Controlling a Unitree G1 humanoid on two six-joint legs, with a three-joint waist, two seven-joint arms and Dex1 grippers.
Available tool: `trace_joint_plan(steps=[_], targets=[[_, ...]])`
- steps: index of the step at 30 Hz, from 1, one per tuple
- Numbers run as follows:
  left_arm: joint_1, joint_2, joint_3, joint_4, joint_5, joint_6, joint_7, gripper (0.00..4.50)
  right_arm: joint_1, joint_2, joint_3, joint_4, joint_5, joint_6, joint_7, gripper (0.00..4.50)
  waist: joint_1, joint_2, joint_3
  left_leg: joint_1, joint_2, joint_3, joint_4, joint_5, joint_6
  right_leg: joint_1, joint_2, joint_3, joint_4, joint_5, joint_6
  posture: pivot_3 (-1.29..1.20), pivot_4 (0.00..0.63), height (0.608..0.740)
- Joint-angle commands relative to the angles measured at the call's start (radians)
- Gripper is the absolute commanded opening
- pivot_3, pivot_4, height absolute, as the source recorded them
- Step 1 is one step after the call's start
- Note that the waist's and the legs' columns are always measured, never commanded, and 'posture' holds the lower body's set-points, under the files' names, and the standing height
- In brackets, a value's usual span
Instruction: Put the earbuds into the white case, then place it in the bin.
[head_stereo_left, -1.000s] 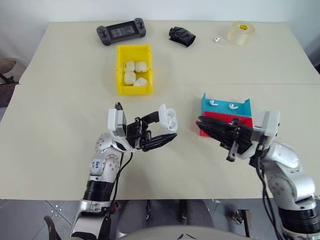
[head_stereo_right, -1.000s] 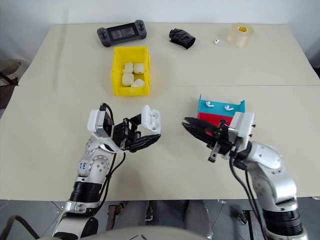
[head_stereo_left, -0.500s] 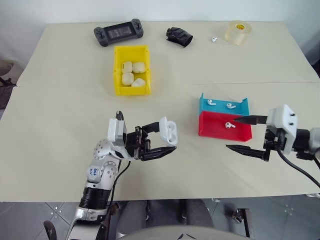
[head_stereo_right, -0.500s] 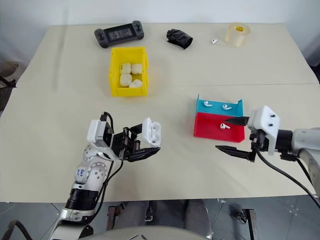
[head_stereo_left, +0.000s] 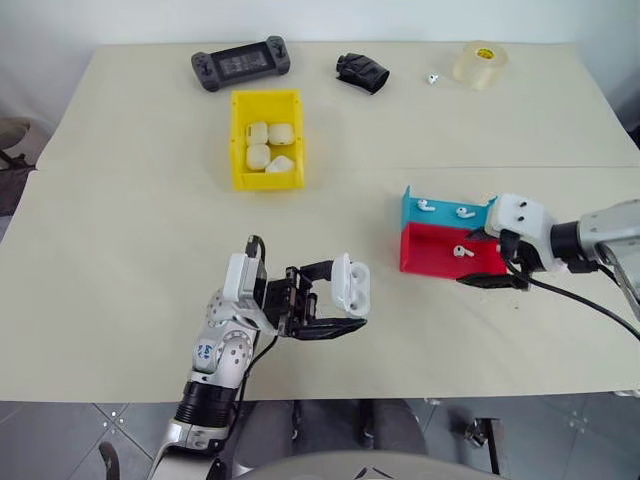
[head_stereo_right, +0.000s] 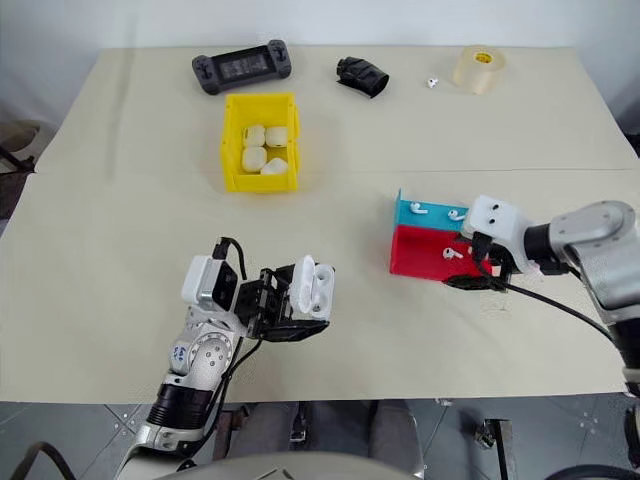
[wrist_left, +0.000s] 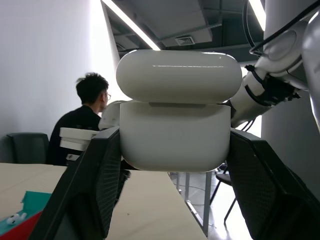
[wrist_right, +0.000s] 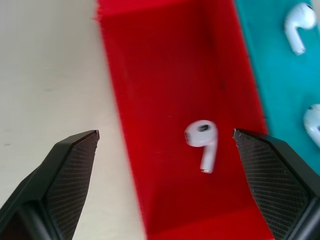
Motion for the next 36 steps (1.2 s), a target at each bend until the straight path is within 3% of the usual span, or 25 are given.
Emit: trace_joint_plan(steps=[1,9,12,17,29,36], targets=[[0.003,0.006,-0.007,-0.008,-0.008,-0.012,-0.021,2.78,-0.04,0.008,0.009,0.016,-0.03,0.015,0.02,4.47,0.001,0.0,0.0,0.0,0.0,0.0,0.0,0.0,0.0,0.0,0.0,0.0,0.0,0.0,0.0,0.0,0.15,0.74],[-0.005,0.014,-0.007,-0.014,-0.005,-0.01,-0.025,2.78,-0.081,0.05,0.047,0.055,-0.086,0.023,0.022,4.47,0.001,0.0,0.0,0.0,0.0,0.0,0.0,0.0,0.0,0.0,0.0,0.0,0.0,0.0,0.0,0.0,0.15,0.74],[-0.015,0.011,-0.01,-0.028,-0.008,-0.003,-0.015,2.78,-0.082,0.051,0.051,0.061,-0.102,0.016,0.029,3.83,0.001,0.0,0.0,0.0,0.0,0.0,0.0,0.0,0.0,0.0,0.0,0.0,0.0,0.0,0.0,0.0,0.15,0.74],[-0.032,0.004,-0.016,-0.035,-0.009,0.001,0.001,2.78,-0.081,0.038,0.051,0.062,-0.128,-0.022,0.055,2.13,0.001,0.0,0.0,0.0,0.0,0.0,0.0,0.0,0.0,0.0,0.0,0.0,0.0,0.0,0.0,0.0,0.15,0.74],[-0.032,0.002,-0.021,-0.025,-0.012,-0.004,-0.004,2.78,-0.099,0.021,0.053,0.102,-0.213,-0.19,0.114,2.13,0.0,0.0,0.0,0.0,0.0,0.0,0.0,0.0,0.0,0.0,0.0,0.0,0.0,0.0,0.0,0.0,0.15,0.74],[-0.028,0.001,-0.021,-0.027,-0.009,-0.009,0.001,2.78,-0.107,0.022,0.056,0.18,-0.251,-0.409,0.16,2.13,0.0,0.0,0.0,0.0,0.0,0.001,0.0,0.0,0.0,0.0,0.0,0.0,0.0,0.0,0.0,0.0,0.15,0.74]])
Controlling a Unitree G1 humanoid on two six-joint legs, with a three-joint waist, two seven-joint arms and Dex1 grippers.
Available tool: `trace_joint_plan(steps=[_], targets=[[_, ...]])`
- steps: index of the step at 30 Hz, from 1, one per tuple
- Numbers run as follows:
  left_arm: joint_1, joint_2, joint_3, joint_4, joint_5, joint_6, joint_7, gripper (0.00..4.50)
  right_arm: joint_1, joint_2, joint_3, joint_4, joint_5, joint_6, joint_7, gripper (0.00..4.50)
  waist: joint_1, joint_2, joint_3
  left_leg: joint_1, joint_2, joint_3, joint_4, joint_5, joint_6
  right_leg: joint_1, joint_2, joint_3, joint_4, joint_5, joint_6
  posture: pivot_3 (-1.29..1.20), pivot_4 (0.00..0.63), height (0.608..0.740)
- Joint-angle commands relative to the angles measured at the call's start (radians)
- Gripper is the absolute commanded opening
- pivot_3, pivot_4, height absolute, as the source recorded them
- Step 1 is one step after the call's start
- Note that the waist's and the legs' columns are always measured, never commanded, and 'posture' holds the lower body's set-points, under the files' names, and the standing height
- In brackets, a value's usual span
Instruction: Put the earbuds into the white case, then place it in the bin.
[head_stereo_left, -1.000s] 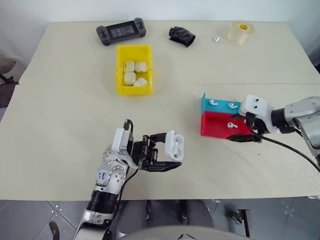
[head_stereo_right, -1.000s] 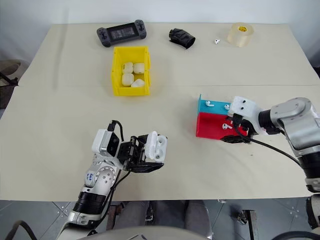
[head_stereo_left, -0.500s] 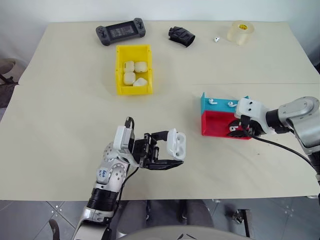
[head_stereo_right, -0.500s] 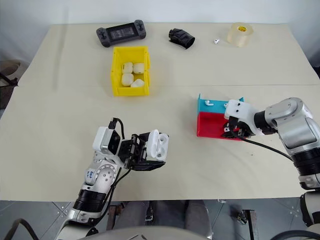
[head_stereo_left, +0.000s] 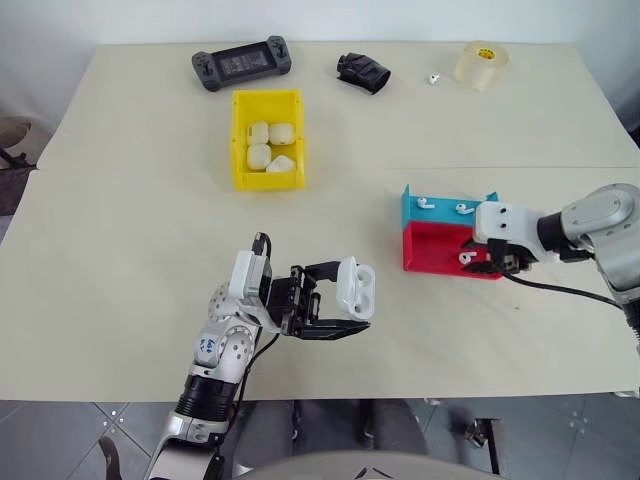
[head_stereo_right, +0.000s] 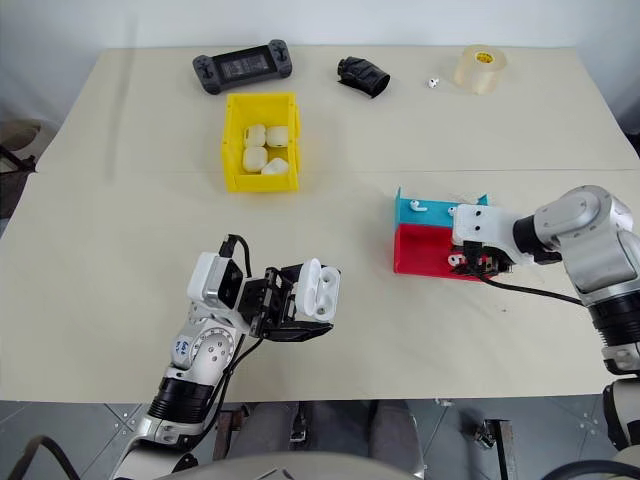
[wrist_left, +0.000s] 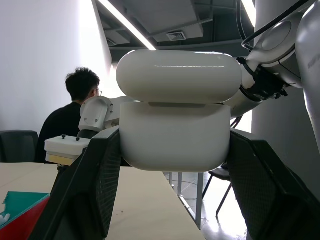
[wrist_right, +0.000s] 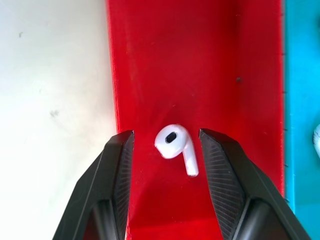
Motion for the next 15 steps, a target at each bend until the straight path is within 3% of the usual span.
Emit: trace_joint_plan(steps=[1,7,15], targets=[[0.006,-0.006,-0.002,-0.033,-0.01,-0.013,0.003,2.78,-0.023,-0.017,-0.011,0.028,-0.018,-0.097,0.017,2.13,0.0,0.0,0.0,0.0,0.0,0.0,0.0,0.0,0.0,0.0,0.0,0.0,0.0,0.0,0.0,0.0,0.15,0.74],[0.007,-0.006,0.001,-0.037,-0.011,-0.014,0.01,2.78,-0.064,-0.01,0.008,0.127,-0.069,-0.323,0.034,2.13,-0.001,0.0,0.0,0.0,0.0,0.005,0.0,0.0,0.0,0.0,0.0,0.0,0.0,0.0,0.0,0.0,0.15,0.74],[0.01,-0.006,0.002,-0.044,-0.009,-0.015,0.022,2.78,-0.128,0.03,0.021,0.209,-0.101,-0.423,0.049,2.13,-0.001,0.0,0.0,0.0,0.001,0.008,0.0,0.0,0.0,0.0,0.0,0.0,0.0,0.0,0.0,0.0,0.15,0.74]])
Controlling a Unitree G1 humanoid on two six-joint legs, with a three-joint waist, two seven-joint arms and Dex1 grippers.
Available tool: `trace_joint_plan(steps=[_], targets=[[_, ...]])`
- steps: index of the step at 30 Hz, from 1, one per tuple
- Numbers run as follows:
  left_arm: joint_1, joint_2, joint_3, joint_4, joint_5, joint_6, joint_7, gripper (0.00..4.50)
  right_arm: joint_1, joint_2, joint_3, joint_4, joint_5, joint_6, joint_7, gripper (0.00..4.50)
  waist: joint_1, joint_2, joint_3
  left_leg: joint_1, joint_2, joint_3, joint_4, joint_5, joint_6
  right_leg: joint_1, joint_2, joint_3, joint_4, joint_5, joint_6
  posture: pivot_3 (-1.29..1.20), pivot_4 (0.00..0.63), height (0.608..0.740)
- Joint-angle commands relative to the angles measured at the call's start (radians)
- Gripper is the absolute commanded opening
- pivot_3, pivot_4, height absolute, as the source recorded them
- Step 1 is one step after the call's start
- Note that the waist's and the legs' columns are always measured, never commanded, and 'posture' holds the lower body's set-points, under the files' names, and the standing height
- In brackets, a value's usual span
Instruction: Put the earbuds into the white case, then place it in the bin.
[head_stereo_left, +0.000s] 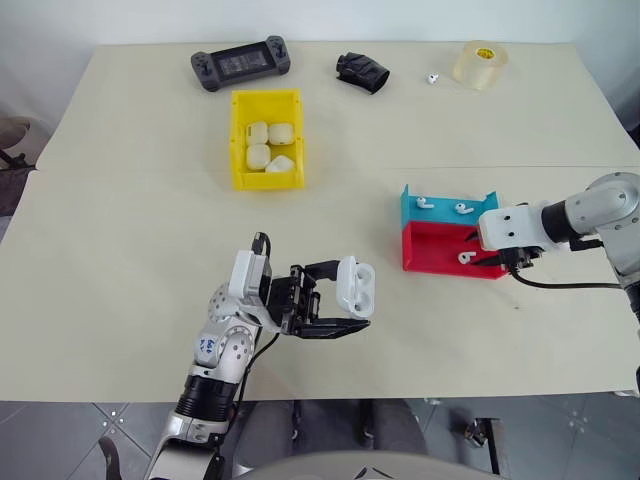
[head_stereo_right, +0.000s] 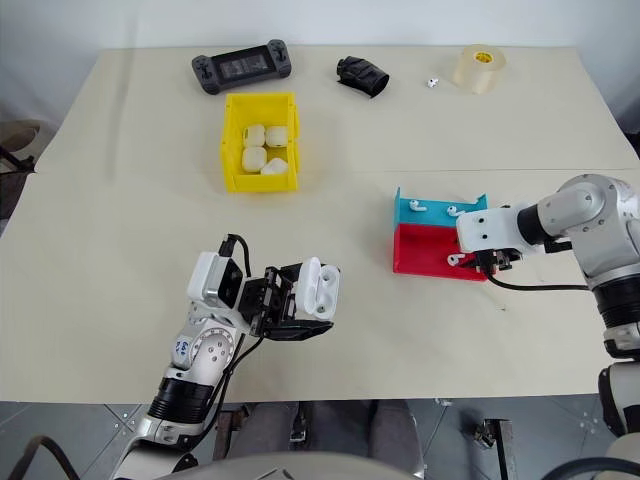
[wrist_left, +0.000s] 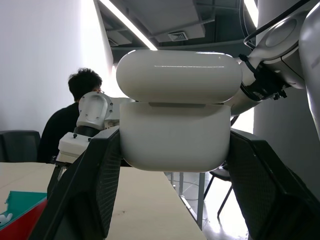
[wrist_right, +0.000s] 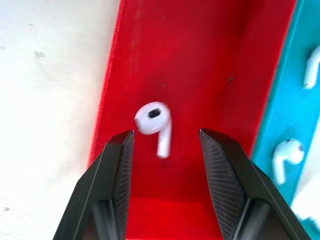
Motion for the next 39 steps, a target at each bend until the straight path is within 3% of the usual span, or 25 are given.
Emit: trace_joint_plan(steps=[1,17,20,23,33,39], targets=[[0.008,-0.005,0.0,-0.046,-0.009,-0.012,0.012,2.78,-0.02,0.004,-0.004,0.005,-0.001,-0.024,0.019,2.13,0.001,0.0,0.0,0.0,0.0,0.0,0.0,0.0,0.0,0.0,0.0,0.0,0.0,0.0,0.0,0.0,0.15,0.74],[-0.005,0.001,-0.002,-0.077,-0.013,0.006,0.056,2.78,-0.038,0.024,0.011,0.065,-0.018,-0.11,0.073,2.13,0.0,0.0,0.0,0.0,0.0,0.0,0.0,0.0,0.0,0.0,0.0,0.0,0.0,0.0,0.0,0.0,0.15,0.74],[-0.004,0.002,-0.003,-0.08,-0.013,0.007,0.061,2.78,-0.04,0.03,0.01,0.075,-0.016,-0.112,0.075,1.52,0.0,0.0,0.0,0.0,0.0,0.0,0.0,0.0,0.0,0.0,0.0,0.0,0.0,0.0,0.0,0.0,0.15,0.74],[-0.003,0.002,-0.006,-0.085,-0.013,0.009,0.065,2.78,-0.039,0.032,0.007,0.079,-0.017,-0.107,0.072,0.55,0.0,0.0,0.0,0.0,0.0,0.0,0.0,0.0,0.0,0.0,0.0,0.0,0.0,0.0,0.0,0.0,0.15,0.74],[-0.004,0.002,-0.007,-0.087,-0.014,0.012,0.07,2.78,-0.043,0.033,0.0,0.086,-0.013,-0.112,0.065,0.55,0.0,0.0,0.0,0.0,0.0,0.0,0.0,0.0,0.0,0.0,0.0,0.0,0.0,0.0,0.0,0.0,0.15,0.74],[-0.004,0.008,-0.002,-0.082,-0.015,0.008,0.064,2.78,0.012,0.045,-0.118,-0.063,0.169,0.104,0.06,0.55,0.001,0.0,0.0,0.0,0.0,0.0,0.0,0.0,0.0,0.0,0.0,0.0,0.0,0.0,0.0,0.0,0.15,0.74]])
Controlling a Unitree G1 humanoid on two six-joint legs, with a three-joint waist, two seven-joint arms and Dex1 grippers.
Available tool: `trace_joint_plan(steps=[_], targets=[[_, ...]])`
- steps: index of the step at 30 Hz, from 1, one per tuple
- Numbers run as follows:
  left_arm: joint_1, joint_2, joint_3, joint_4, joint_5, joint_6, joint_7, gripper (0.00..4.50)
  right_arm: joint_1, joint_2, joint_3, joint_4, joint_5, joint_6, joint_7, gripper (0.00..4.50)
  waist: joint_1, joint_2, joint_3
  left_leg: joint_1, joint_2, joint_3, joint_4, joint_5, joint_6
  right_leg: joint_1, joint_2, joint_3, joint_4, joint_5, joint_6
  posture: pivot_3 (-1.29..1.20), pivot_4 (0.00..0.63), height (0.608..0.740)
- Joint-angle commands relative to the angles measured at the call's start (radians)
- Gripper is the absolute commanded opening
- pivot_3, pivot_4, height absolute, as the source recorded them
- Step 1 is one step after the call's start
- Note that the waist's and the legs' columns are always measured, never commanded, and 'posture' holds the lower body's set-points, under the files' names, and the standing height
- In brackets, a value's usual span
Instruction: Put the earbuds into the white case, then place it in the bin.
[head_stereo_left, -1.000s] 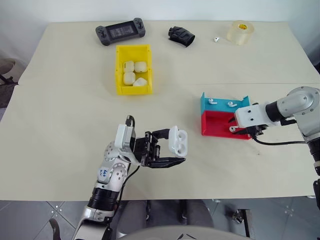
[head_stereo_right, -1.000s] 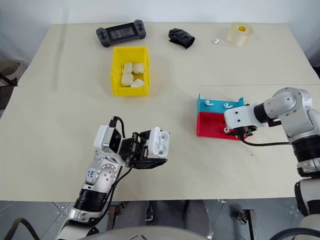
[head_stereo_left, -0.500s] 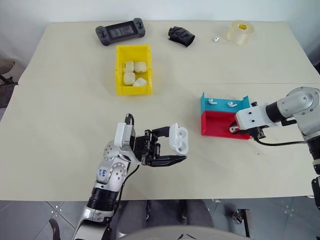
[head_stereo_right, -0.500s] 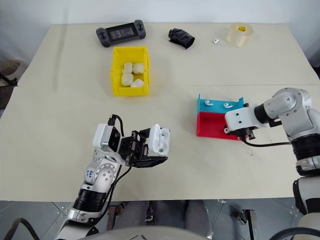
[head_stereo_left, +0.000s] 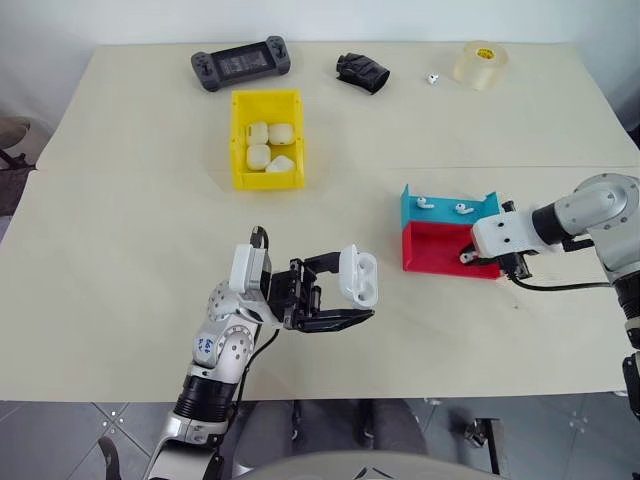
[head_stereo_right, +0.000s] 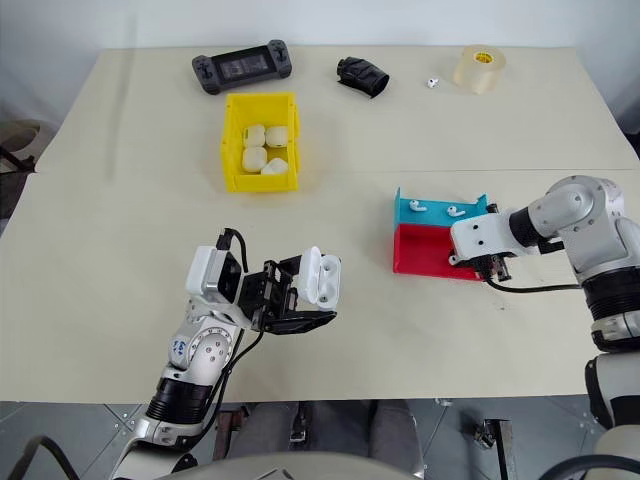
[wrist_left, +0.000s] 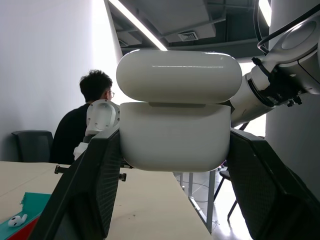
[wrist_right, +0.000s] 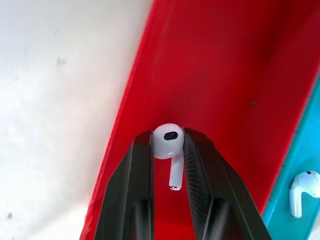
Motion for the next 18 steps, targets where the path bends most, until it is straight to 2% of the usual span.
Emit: trace_joint_plan(steps=[1,6,10,14,18], targets=[[-0.005,0.005,0.006,-0.037,-0.018,-0.003,-0.005,2.78,0.05,0.001,-0.133,-0.166,0.185,0.185,0.004,0.55,0.002,0.0,0.0,0.0,0.0,-0.001,0.0,0.0,0.0,0.0,0.0,0.0,0.0,0.0,0.0,0.0,0.15,0.74],[-0.018,0.013,0.023,-0.029,-0.039,0.021,0.0,2.78,0.194,0.033,-0.294,-0.441,0.437,0.472,-0.073,0.55,0.005,0.0,0.0,-0.001,0.0,-0.003,0.0,0.0,0.0,0.001,0.0,-0.002,0.0,0.0,0.0,0.0,0.15,0.74],[-0.042,0.016,0.029,-0.016,-0.054,0.056,-0.005,2.78,0.323,0.158,-0.474,-0.697,0.712,0.71,-0.284,0.55,0.004,0.0,0.0,0.0,0.0,-0.012,0.0,0.0,0.0,0.001,0.0,-0.002,0.001,0.0,0.0,0.0,0.15,0.74],[-0.068,-0.004,0.056,-0.01,-0.109,0.114,0.024,2.78,0.394,0.283,-0.567,-0.882,0.954,0.87,-0.497,0.55,0.004,0.0,0.0,0.0,0.0,-0.012,0.001,0.0,0.0,0.001,0.0,-0.002,0.002,0.0,0.0,0.0,0.15,0.74],[-0.099,0.0,0.072,-0.002,-0.117,0.146,0.028,2.78,0.433,0.409,-0.606,-1.007,1.131,0.917,-0.705,0.55,0.004,0.0,0.0,0.0,-0.001,-0.013,0.001,0.0,0.0,0.001,-0.001,-0.002,0.003,0.0,0.0,0.0,0.15,0.74]])
